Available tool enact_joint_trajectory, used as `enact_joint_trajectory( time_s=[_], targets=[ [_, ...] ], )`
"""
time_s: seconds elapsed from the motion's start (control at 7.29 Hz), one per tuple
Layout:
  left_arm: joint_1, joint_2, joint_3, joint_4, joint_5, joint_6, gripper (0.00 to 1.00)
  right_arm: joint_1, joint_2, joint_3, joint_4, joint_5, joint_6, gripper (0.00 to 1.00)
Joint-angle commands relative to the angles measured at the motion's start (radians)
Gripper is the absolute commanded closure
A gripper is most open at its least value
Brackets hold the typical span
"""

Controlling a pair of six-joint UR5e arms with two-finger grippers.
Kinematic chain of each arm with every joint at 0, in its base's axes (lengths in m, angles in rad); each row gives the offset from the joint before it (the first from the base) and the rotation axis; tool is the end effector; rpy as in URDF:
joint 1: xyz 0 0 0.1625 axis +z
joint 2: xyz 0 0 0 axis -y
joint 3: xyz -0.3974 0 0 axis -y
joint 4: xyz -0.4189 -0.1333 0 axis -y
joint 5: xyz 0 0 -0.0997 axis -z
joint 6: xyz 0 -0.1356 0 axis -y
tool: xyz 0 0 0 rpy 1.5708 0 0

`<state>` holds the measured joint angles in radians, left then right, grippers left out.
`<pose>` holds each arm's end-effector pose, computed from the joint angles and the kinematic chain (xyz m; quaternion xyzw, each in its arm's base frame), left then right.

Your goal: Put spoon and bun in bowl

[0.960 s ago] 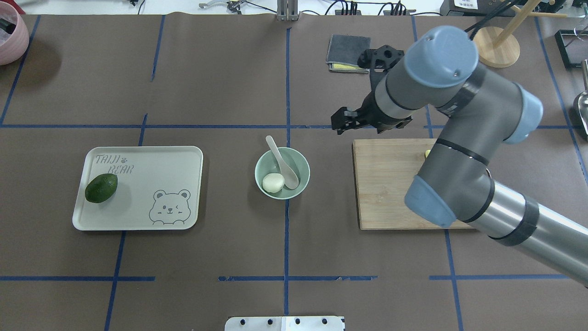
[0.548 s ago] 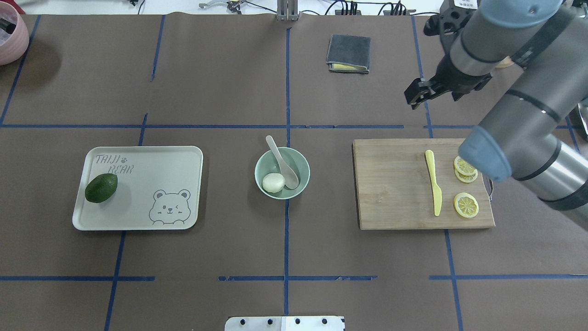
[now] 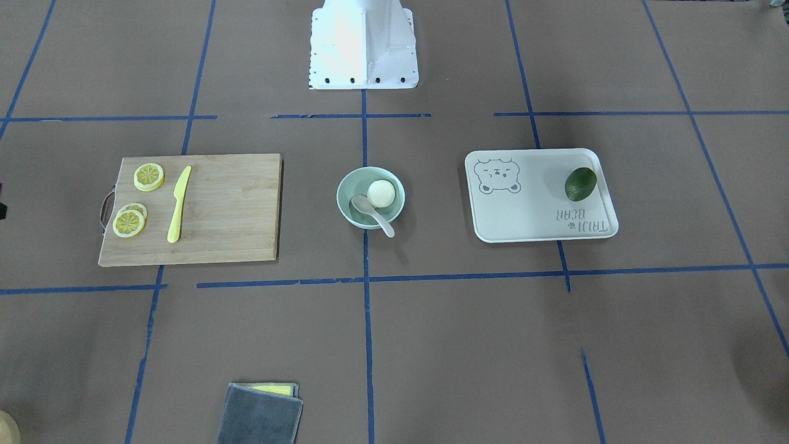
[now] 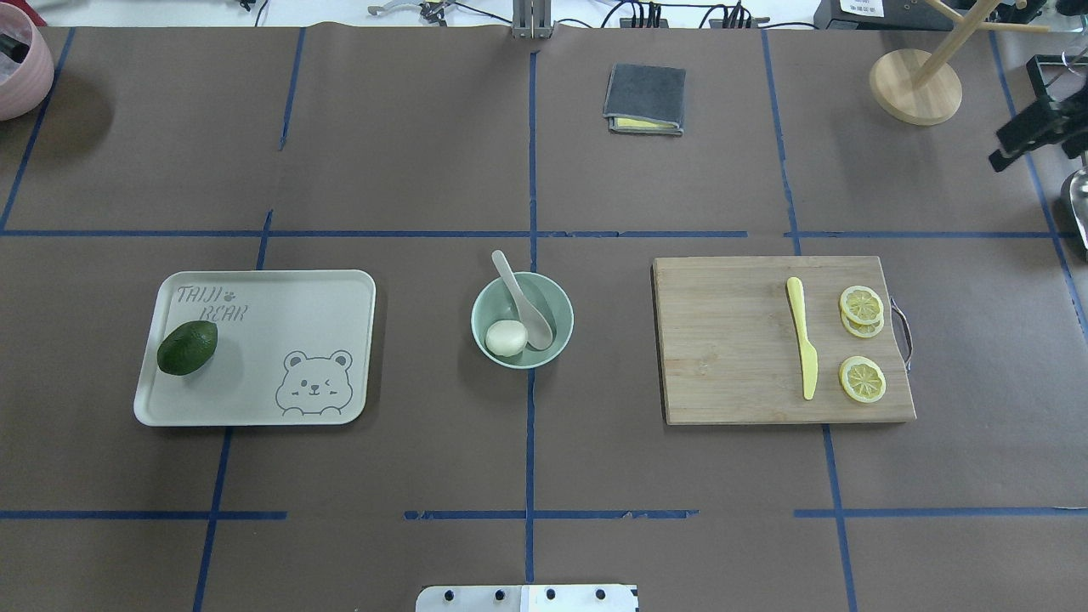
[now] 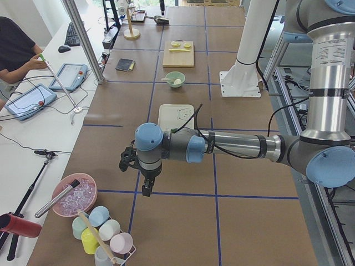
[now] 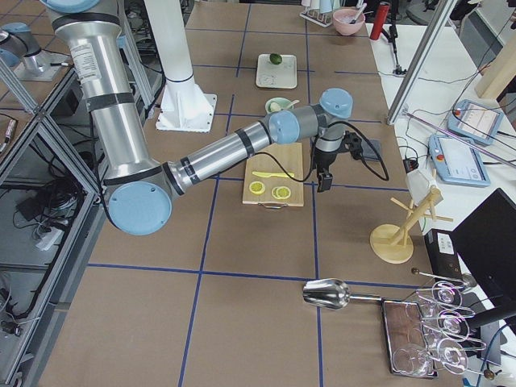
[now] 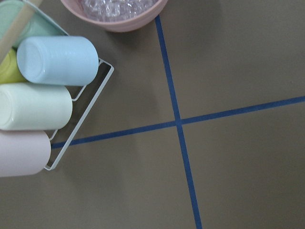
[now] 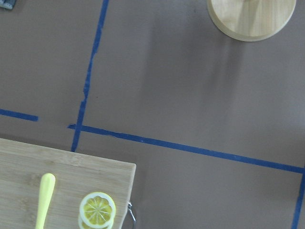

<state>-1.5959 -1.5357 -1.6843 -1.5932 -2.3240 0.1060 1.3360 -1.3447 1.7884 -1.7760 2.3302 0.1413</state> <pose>-0.0534 -0.5116 0.6152 0.0708 0.3634 0.0561 0.9272 -0.0978 -0.5807 0.4420 0.0397 -0.3822 -0.0871 0.9191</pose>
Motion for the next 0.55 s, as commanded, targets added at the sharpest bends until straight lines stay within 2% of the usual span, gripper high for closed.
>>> enact_joint_trajectory(
  time_s=[0.0, 0.27, 0.41],
  targets=[
    [0.001, -0.006, -0.003, -0.002, -0.002, -0.002, 0.0, 0.119, -0.109, -0.041, 0.001, 0.029, -0.246, 0.0],
    [0.001, -0.007, -0.002, -0.004, -0.002, -0.005, 0.0, 0.227, -0.177, -0.113, 0.001, 0.037, -0.429, 0.0],
    [0.001, -0.007, 0.0, -0.004, -0.002, -0.005, 0.0, 0.245, -0.174, -0.154, 0.003, 0.035, -0.446, 0.0]
  ],
)
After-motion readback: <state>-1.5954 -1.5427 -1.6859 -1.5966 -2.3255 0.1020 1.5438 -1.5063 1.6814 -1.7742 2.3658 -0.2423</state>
